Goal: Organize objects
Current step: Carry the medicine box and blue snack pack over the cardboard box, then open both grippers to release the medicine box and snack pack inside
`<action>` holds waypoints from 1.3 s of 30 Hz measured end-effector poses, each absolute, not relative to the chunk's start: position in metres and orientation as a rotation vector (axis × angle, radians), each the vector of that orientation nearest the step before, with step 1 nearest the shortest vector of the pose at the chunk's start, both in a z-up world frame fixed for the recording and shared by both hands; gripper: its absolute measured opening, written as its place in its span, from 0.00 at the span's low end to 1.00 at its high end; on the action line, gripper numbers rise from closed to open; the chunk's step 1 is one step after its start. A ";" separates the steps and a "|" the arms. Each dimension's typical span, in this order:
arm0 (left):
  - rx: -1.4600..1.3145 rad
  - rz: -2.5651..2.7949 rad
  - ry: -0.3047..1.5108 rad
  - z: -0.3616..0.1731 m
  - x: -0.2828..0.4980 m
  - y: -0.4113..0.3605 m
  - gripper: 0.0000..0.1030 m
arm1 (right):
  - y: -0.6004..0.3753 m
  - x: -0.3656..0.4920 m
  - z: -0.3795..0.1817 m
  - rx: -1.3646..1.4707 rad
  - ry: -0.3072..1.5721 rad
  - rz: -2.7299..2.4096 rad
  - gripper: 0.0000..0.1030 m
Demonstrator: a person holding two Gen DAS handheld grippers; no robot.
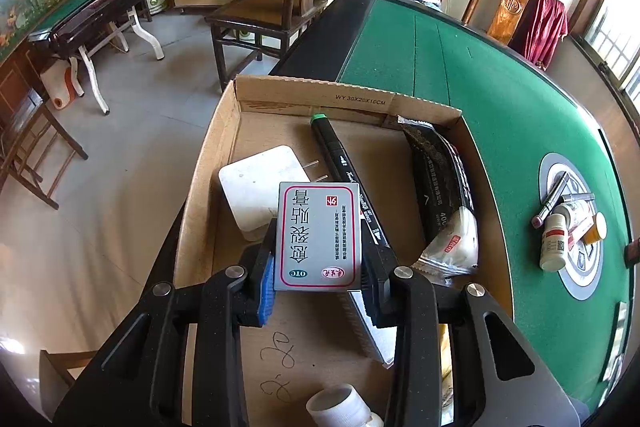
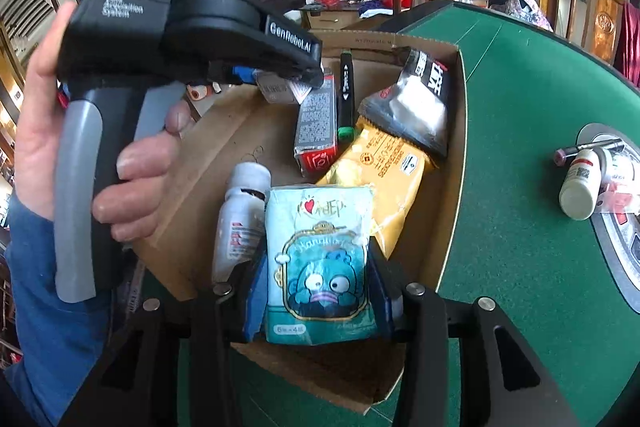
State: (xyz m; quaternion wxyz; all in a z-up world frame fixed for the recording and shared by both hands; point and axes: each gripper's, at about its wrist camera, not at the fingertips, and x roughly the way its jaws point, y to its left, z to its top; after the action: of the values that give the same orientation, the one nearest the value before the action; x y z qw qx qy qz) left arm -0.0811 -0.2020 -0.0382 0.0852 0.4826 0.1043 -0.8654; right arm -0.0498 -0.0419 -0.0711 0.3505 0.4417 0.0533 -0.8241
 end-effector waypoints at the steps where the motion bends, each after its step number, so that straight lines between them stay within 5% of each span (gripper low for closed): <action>1: 1.439 -2.582 0.313 -0.038 -0.081 -0.202 0.33 | -0.042 -0.049 -0.071 1.138 0.148 -2.138 0.44; 39: 1.320 -2.692 0.426 -0.014 -0.070 -0.204 0.43 | -0.019 -0.043 -0.036 0.985 0.043 -2.153 0.49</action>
State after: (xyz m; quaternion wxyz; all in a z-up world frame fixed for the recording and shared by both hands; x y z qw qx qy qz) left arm -0.0700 -0.2039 -0.0136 0.0565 0.4352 0.1405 -0.8875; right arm -0.0431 -0.0190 -0.0357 0.3774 0.3853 0.0169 -0.8419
